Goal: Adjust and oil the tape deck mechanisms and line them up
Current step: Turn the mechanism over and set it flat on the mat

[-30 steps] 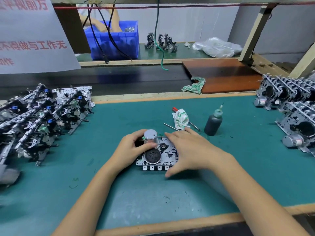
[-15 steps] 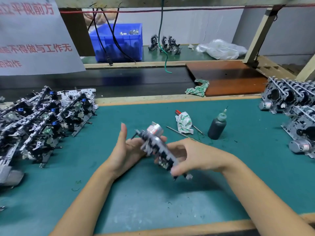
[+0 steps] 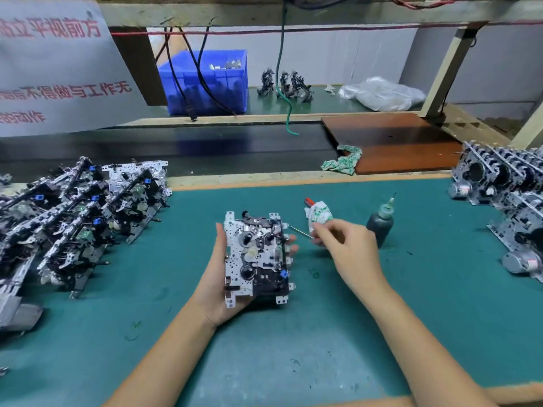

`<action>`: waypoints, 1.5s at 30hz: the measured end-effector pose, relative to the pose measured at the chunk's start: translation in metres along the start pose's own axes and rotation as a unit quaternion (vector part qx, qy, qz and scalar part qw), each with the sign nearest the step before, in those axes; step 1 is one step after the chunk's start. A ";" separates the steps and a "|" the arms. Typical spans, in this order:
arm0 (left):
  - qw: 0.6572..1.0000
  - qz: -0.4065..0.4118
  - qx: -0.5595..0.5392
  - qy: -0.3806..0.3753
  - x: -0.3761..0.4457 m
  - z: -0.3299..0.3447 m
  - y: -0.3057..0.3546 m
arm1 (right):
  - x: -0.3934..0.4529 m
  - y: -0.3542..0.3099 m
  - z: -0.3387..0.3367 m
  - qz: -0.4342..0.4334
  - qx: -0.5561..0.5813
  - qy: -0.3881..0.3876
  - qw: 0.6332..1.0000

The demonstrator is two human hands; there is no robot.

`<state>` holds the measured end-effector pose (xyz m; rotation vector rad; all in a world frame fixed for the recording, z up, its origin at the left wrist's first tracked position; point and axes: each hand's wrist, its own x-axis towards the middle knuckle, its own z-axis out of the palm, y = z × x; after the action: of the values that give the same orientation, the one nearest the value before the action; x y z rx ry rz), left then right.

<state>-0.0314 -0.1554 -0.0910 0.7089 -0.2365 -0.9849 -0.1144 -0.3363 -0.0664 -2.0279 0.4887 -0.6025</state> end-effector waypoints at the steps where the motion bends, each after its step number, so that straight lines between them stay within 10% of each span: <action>1: 1.000 -0.011 0.021 0.017 0.001 0.002 -0.002 | 0.004 0.001 0.000 -0.032 -0.140 0.007 0.990; 4: 0.998 -0.038 0.025 0.042 0.004 0.001 -0.006 | 0.013 0.012 0.012 -0.080 -0.424 -0.099 0.897; 7: 0.998 -0.049 -0.011 0.041 0.005 -0.004 -0.005 | 0.018 0.010 0.011 -0.050 -0.421 -0.102 0.900; 13: 0.993 -0.089 -0.066 0.042 0.005 -0.006 -0.004 | 0.011 0.011 -0.012 0.040 -0.052 -0.171 0.983; 17: 0.993 -0.097 -0.041 0.058 0.007 -0.008 -0.006 | -0.006 0.004 -0.014 0.112 0.201 -0.369 0.901; 21: 0.991 -0.113 -0.019 0.071 0.009 -0.009 -0.006 | -0.010 0.000 -0.007 0.171 0.177 -0.446 0.860; 45: 0.988 -0.129 -0.017 0.080 0.008 0.000 -0.003 | -0.017 -0.009 0.004 0.206 0.115 -0.416 0.878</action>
<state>-0.0292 -0.1627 -0.0938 0.7973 0.0141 -1.1682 -0.1250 -0.3198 -0.0635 -1.6731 0.2813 0.4591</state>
